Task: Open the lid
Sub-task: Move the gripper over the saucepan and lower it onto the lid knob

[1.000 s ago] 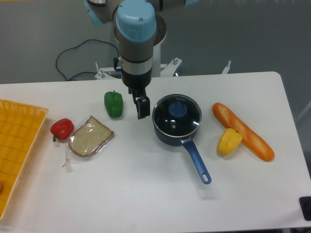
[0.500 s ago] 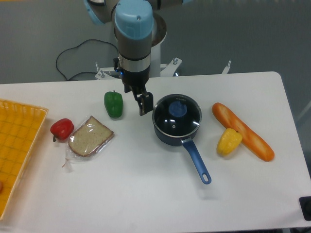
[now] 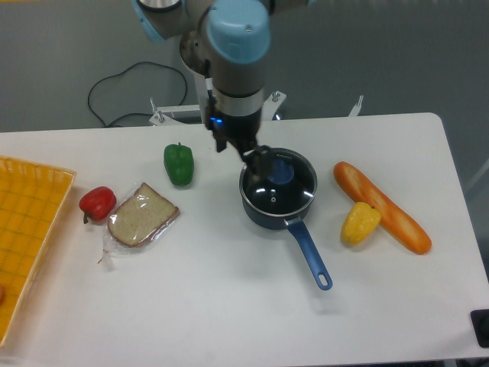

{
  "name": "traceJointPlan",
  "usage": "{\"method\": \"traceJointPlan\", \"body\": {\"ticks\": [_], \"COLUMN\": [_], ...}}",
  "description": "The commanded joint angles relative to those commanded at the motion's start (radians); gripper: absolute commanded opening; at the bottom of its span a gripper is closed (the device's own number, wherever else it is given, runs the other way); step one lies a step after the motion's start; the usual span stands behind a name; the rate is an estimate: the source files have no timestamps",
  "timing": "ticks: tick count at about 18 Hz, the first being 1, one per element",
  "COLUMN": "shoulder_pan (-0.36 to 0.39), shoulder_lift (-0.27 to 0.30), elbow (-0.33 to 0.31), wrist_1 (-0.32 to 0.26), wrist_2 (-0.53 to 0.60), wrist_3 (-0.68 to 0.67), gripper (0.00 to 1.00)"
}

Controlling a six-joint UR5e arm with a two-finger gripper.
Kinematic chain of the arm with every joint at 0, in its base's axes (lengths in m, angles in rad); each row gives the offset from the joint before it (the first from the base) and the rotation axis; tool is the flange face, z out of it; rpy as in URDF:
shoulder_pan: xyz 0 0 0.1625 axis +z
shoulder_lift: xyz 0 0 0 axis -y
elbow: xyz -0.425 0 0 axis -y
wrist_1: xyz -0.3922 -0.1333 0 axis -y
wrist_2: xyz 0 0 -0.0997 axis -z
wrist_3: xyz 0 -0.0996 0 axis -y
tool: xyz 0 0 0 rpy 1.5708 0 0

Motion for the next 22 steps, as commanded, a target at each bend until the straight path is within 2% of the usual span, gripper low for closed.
{"method": "traceJointPlan", "body": {"ticks": [2,4,18,22], "shoulder_pan": [0.046,0.059,0.045,0.008], "shoulder_lift": [0.0,-0.006,-0.103,-0.135], "elbow": [0.0,-0.005,-0.026,-0.032], "wrist_1": [0.0,0.001,0.021,0.093], "wrist_2": [0.0,0.002,0.032,0.119], "wrist_3": [0.0,-0.002,-0.006,-0.012], "gripper": [1.0,1.0,1.0,1.0]}}
